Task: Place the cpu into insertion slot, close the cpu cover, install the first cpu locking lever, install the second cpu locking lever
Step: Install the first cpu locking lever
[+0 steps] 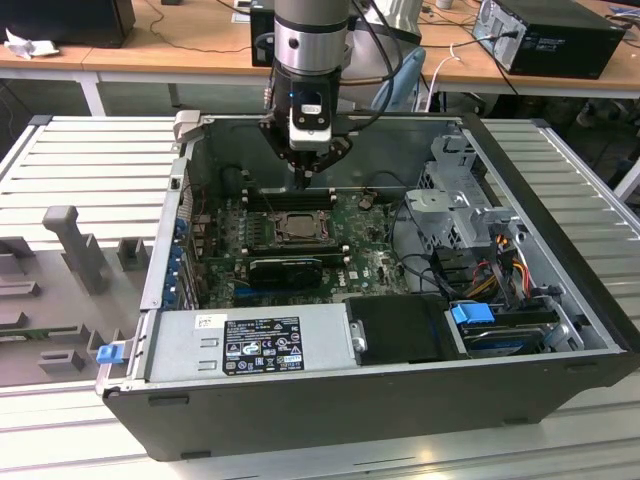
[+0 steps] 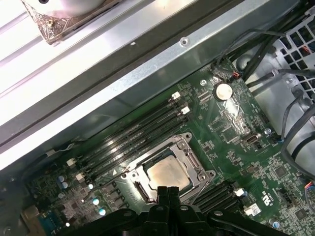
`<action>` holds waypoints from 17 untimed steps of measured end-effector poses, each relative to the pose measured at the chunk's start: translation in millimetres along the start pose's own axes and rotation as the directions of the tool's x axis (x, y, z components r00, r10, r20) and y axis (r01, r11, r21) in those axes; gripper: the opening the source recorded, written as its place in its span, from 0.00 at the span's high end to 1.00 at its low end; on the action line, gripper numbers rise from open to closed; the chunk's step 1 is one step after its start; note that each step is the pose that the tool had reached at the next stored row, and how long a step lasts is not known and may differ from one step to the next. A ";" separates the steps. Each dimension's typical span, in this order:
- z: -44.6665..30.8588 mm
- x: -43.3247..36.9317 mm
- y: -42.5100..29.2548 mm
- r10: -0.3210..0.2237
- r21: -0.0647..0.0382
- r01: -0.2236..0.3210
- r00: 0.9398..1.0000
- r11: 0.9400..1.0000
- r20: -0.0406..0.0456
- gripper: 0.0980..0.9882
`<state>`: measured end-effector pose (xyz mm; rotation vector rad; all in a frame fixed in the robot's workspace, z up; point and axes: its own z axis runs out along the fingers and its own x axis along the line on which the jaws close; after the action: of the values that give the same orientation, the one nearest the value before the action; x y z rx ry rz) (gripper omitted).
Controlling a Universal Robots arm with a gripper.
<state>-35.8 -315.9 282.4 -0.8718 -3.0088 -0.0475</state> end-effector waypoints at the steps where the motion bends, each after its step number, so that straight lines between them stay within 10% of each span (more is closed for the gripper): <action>1: 0.0 0.0 0.0 -0.010 0.000 0.010 1.000 1.000 0.000 0.99; 17: 0.1 0.2 -0.2 -0.202 0.003 0.202 0.979 0.979 -0.006 0.99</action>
<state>-36.1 -316.0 282.3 -0.5611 -3.0789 -0.0459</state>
